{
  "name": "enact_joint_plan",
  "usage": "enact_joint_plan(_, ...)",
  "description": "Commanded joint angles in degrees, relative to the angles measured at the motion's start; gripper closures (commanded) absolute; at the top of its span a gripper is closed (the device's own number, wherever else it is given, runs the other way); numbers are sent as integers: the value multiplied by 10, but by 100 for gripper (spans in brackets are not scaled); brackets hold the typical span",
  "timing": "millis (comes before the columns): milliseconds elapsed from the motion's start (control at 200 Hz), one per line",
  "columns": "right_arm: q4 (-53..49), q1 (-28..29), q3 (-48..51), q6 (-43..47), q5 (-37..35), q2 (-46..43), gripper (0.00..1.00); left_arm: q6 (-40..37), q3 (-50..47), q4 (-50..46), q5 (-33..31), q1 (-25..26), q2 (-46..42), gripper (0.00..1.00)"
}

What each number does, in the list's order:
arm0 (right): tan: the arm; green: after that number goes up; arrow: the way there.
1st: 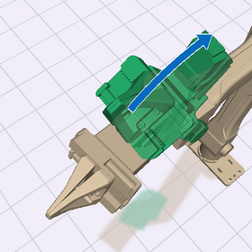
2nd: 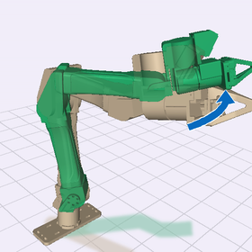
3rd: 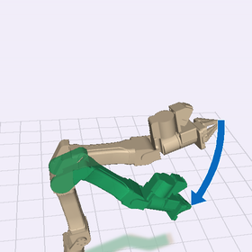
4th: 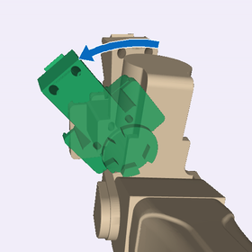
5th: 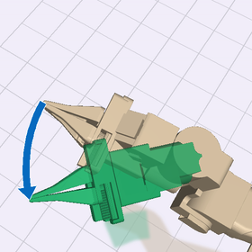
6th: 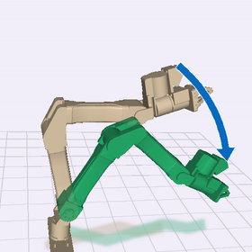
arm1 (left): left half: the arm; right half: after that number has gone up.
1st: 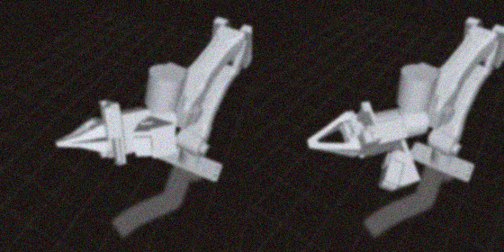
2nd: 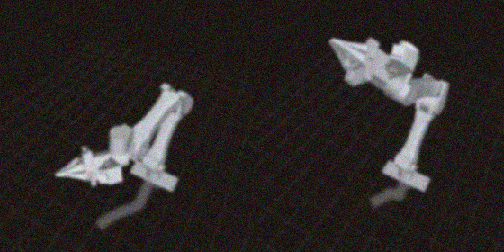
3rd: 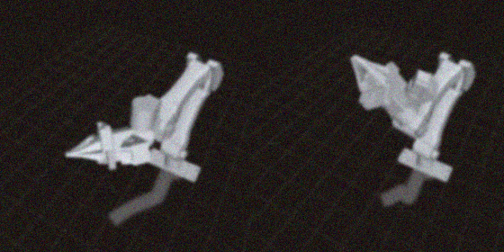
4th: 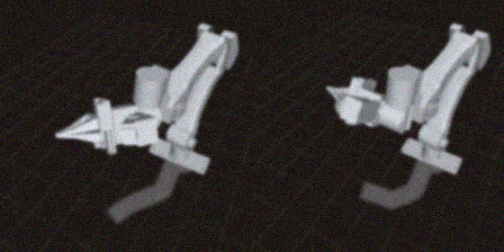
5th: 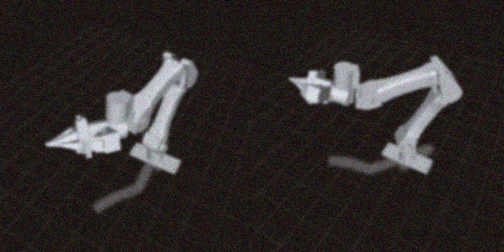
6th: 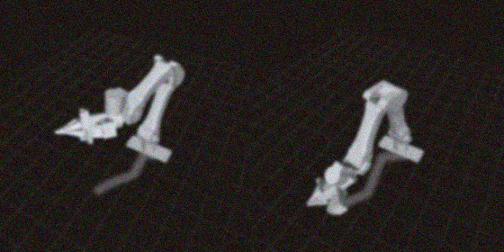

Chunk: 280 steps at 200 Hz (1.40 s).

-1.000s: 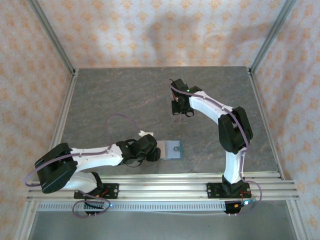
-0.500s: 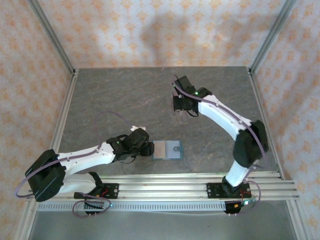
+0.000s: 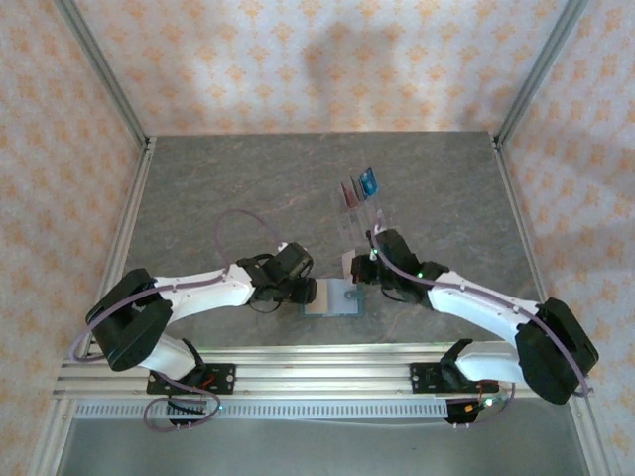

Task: Put the credit cards into the card holder
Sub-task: Insert the credit card into the card slot.

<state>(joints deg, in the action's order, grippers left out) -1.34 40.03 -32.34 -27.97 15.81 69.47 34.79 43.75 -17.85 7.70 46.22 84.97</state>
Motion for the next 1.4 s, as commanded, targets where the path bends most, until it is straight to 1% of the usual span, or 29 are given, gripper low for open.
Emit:
enact_joint_plan(0,190,7,58,-75,37,-13,100,-21,16,-22,-1,-2,17,45)
enact_joint_plan(115,269,10,97,-103,52,-7,100,-24,22,-25,-1,-3,43,46)
enact_joint_plan(375,332,13,129,-123,66,24,100,-8,1,-11,0,-2,46,48)
enact_joint_plan(530,348,14,135,-123,65,42,100,1,-15,-3,0,-1,42,51)
enact_joint_plan(756,374,15,142,-128,64,70,100,10,-32,7,0,1,34,52)
enact_joint_plan(1211,422,30,138,-140,56,136,100,12,-34,12,0,4,33,52)
enact_joint_plan(1396,438,30,146,-147,54,145,100,12,-34,14,0,4,34,52)
